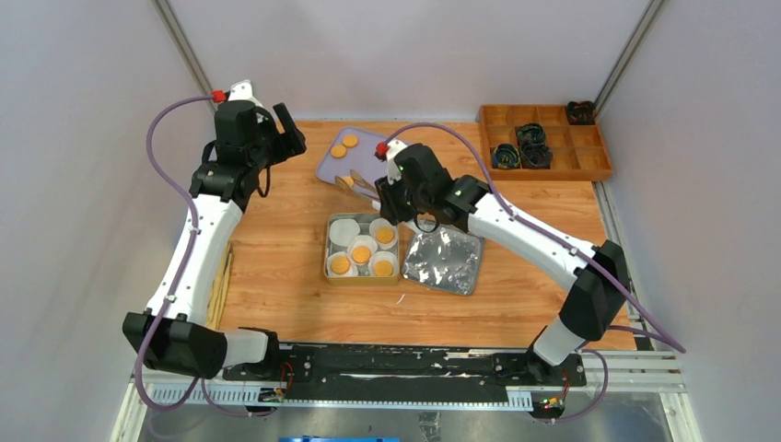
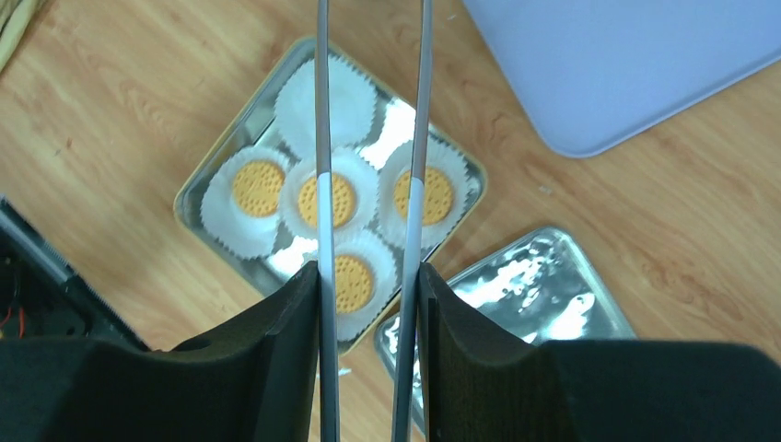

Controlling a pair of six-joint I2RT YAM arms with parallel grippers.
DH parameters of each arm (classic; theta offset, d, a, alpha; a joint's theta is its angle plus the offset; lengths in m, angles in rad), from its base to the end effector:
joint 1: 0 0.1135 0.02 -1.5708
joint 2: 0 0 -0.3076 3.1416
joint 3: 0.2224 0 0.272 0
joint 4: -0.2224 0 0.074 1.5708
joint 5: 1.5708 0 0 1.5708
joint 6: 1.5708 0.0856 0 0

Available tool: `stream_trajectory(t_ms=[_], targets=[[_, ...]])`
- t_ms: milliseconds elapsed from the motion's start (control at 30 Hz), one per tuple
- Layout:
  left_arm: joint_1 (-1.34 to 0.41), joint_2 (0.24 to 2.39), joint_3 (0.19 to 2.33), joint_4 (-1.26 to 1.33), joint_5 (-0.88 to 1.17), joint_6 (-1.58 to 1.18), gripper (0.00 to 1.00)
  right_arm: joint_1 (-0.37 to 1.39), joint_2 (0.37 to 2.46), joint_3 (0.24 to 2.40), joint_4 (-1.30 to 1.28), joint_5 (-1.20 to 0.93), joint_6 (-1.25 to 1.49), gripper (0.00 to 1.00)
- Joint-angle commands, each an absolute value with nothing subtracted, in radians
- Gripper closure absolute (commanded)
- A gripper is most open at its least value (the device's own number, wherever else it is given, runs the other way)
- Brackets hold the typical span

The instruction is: Pack the cookies

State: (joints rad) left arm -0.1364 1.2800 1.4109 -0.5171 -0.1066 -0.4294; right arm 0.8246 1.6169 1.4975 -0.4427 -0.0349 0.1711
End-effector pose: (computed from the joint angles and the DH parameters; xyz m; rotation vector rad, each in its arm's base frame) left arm 0.3325 -0.0364 0.4424 -0.3562 1.9317 -0.2682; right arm 0.2963 0.3249 0.3637 -0.7252 2.0739 0.6127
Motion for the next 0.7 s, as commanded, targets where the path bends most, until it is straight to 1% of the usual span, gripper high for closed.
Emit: stream_trajectory(t_ms=[0,233,667], targets=[[-0.127,1.285,1.39,-0.49,-0.066,-0.45,0.2,0.885,1.56,1.422,-0.472,-0.053,0.151,1.0],[-0.128,1.281,1.375,-0.491,-0.049,-0.456,0.2,0.943,1.545,1.348,-0.476,-0.06,0.174,1.0],[-0.128,1.273,1.373,-0.496,-0.048,-0.448,0.2,0.953,1.65,1.387,-0.48,-0.047,0.168,0.98]])
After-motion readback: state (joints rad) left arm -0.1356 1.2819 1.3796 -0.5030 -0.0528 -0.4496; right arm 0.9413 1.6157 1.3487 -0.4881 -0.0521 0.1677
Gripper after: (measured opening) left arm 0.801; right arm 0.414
